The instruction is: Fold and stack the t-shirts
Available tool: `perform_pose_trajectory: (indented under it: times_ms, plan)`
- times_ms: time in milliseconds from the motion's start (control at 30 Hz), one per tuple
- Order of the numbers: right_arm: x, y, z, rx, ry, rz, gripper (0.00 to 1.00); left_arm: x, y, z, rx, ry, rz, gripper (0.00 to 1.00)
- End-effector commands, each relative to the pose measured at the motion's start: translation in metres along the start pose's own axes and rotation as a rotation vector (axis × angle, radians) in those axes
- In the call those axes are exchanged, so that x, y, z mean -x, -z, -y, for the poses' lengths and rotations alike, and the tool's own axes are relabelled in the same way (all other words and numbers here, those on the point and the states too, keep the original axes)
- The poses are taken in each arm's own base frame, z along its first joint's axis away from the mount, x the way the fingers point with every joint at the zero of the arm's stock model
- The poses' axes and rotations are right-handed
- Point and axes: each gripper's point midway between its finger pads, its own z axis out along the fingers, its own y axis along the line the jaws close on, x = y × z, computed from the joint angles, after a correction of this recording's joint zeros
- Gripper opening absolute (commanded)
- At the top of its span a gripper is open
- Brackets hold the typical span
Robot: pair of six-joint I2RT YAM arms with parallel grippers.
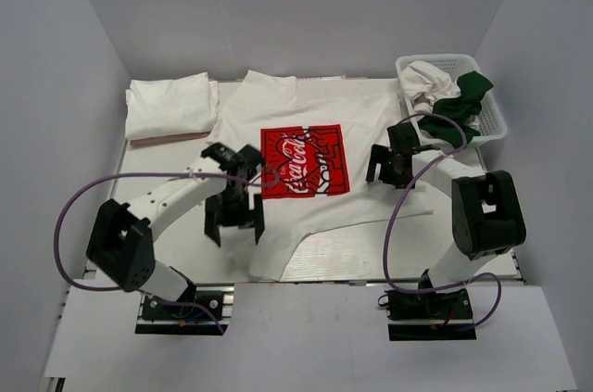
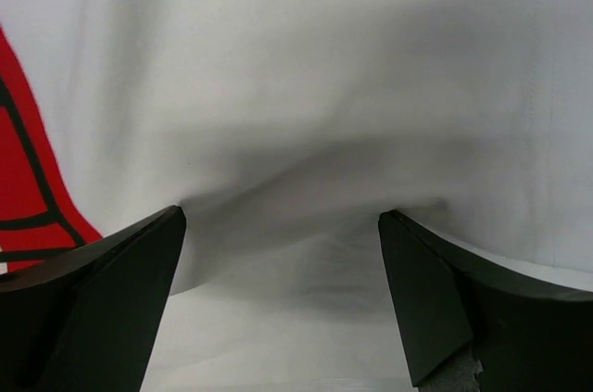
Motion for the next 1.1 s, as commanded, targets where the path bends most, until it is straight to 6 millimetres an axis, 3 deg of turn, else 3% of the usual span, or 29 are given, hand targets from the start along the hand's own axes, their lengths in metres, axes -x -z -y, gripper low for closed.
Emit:
perform_pose_trajectory:
  times_ms: [0,33,167,233,333,400,567,600,633,733,767,900,1067]
  plan:
    - [0.024,0.02,-0.013,0.073,0.024,0.112,0.9,0.066,0.035,0.021,0.027,-0.014,0.224,1.0]
    - [0.031,0.028,-0.018,0.096,0.032,0.135,0.9,0.084,0.051,0.027,0.03,-0.028,0.294,1.0]
    - [0.04,0.044,-0.021,0.119,0.038,0.193,0.9,0.119,0.056,0.046,-0.009,-0.058,0.391,1.0]
    - [0.039,0.044,-0.023,0.123,0.039,0.198,0.9,0.127,0.037,0.059,-0.073,-0.068,0.384,1.0]
    - [0.032,0.037,-0.018,0.099,0.034,0.171,0.9,0.134,0.007,0.047,-0.013,-0.031,0.342,1.0]
    - [0.033,0.035,-0.017,0.098,0.034,0.174,0.9,0.153,-0.007,0.039,0.033,-0.001,0.378,1.0]
    - [0.029,0.01,-0.013,0.066,0.041,0.134,0.9,0.217,-0.017,0.031,0.114,0.051,0.465,1.0]
    - [0.031,0.004,-0.011,0.047,0.044,0.129,0.9,0.23,-0.01,0.037,0.111,0.043,0.489,1.0]
    - [0.032,0.002,-0.01,0.041,0.043,0.128,0.9,0.24,-0.02,0.037,0.127,0.02,0.475,1.0]
    - [0.036,-0.01,-0.004,-0.003,0.05,0.117,0.9,0.277,-0.022,0.035,0.101,0.033,0.515,1.0]
    - [0.033,-0.015,-0.001,-0.02,0.05,0.098,0.9,0.285,-0.039,0.031,0.122,0.043,0.479,1.0]
    - [0.038,-0.029,0.004,-0.068,0.063,0.077,0.9,0.317,-0.052,0.031,0.082,0.042,0.438,1.0]
    - [0.048,-0.045,0.018,-0.171,0.09,0.038,0.9,0.349,-0.04,0.022,0.068,-0.027,0.489,1.0]
